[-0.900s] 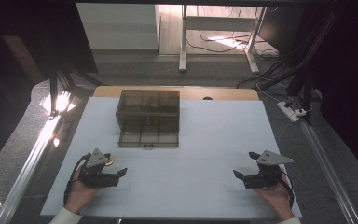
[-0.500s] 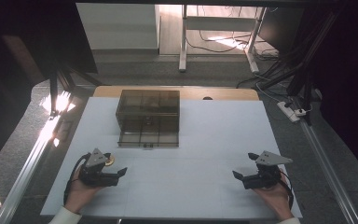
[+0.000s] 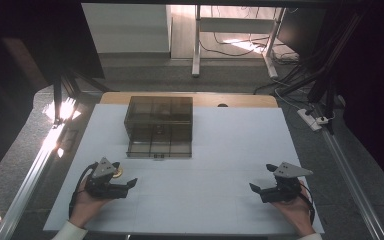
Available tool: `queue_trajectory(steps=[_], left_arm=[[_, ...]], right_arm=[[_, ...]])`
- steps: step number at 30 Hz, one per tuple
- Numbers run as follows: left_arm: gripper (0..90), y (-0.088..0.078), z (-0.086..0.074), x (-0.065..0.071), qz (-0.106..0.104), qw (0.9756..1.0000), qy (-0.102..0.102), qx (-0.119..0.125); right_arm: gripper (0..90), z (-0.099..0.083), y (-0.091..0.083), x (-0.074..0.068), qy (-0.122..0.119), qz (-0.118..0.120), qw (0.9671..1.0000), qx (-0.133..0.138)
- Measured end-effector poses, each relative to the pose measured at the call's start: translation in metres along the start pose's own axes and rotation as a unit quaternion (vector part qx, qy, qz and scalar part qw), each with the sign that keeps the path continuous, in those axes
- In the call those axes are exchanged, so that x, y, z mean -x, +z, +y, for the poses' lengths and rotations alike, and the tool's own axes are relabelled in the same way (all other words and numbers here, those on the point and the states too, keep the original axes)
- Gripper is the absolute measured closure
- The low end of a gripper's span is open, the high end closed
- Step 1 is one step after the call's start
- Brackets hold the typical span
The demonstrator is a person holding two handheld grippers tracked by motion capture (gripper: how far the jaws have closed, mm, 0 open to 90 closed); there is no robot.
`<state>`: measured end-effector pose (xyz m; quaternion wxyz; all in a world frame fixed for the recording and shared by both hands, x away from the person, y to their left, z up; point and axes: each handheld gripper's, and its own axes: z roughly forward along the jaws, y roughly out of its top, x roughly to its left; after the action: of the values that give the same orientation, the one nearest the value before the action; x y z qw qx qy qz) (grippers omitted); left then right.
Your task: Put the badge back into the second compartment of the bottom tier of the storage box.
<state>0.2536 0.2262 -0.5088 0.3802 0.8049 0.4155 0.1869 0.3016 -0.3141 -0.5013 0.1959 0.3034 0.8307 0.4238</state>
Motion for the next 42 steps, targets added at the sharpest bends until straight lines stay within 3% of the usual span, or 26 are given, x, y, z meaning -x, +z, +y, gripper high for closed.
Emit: queue_trajectory(steps=[19, 30, 42], left_arm=[[14.2, -0.001, 0.013, -0.011, 0.009, 0.9999, 0.001, 0.007], [14.6, 0.001, 0.02, -0.025, 0.025, 0.9995, -0.016, -0.012], [14.7, 0.002, 0.032, -0.043, 0.034, 0.9977, -0.027, -0.051]], right_arm=[[5.8, 0.0, 0.0, 0.0, 0.002, -0.007, 1.0, 0.002], [6.0, -0.001, 0.0, 0.001, 0.001, -0.009, 1.0, -0.002], [6.0, 0.0, 0.0, -0.001, 0.003, -0.004, 1.0, -0.002]])
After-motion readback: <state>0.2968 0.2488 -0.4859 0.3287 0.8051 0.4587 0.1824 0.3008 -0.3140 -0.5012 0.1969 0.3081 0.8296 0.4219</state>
